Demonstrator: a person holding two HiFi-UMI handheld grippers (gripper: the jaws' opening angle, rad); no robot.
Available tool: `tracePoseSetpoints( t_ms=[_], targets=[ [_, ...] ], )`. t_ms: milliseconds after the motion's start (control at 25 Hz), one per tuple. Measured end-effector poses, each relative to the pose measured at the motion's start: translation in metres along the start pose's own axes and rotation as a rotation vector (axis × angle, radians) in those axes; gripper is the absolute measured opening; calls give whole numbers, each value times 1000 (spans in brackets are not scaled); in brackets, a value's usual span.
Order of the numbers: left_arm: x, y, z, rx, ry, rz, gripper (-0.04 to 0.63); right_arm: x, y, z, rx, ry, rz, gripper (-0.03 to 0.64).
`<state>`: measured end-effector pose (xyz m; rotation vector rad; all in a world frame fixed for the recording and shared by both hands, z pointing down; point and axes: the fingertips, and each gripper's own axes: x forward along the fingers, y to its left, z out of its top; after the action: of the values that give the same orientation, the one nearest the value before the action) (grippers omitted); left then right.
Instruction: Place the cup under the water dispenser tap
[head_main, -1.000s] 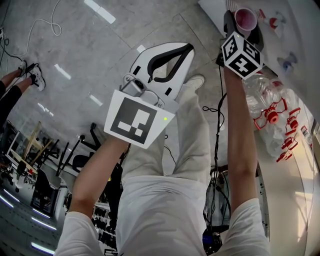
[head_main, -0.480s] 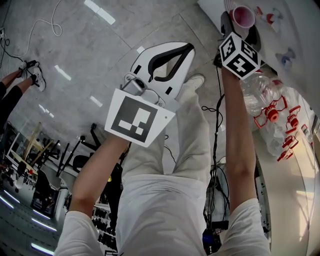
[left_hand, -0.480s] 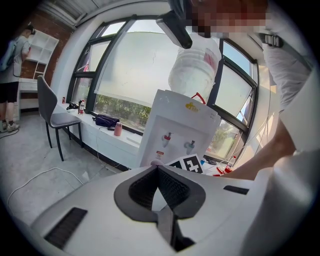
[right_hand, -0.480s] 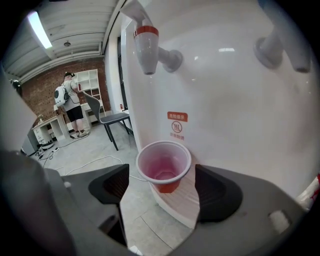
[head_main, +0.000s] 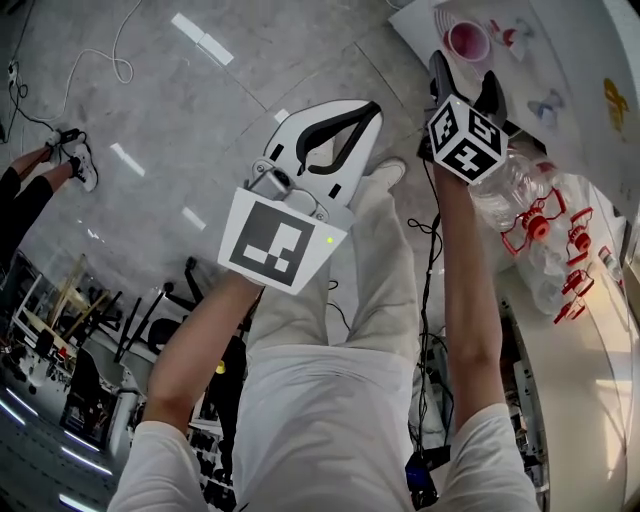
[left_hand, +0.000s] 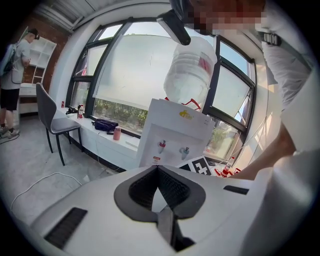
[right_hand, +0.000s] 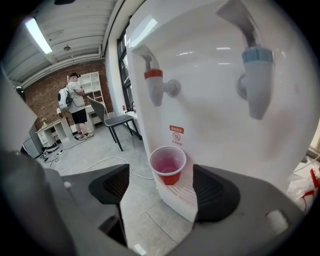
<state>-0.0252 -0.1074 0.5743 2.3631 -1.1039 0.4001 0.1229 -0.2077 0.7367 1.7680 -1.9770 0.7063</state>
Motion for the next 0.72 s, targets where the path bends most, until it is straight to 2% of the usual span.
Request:
tracePoseSetpoints(
  t_ms=[240, 320, 440, 720],
  targets=[
    [-16, -11, 16, 0, -9, 8, 6, -34, 6, 13, -7, 2, 17, 384],
    [-21, -15, 20, 4, -5, 10, 6, -48, 10, 19, -18, 4, 30, 352],
    [-27, -24, 28, 21, -12, 13, 6, -69, 12, 30, -41, 5, 40, 266],
    [-48, -47, 58, 17, -40, 10, 6, -123, 18, 60, -37, -1, 91, 166]
  ],
)
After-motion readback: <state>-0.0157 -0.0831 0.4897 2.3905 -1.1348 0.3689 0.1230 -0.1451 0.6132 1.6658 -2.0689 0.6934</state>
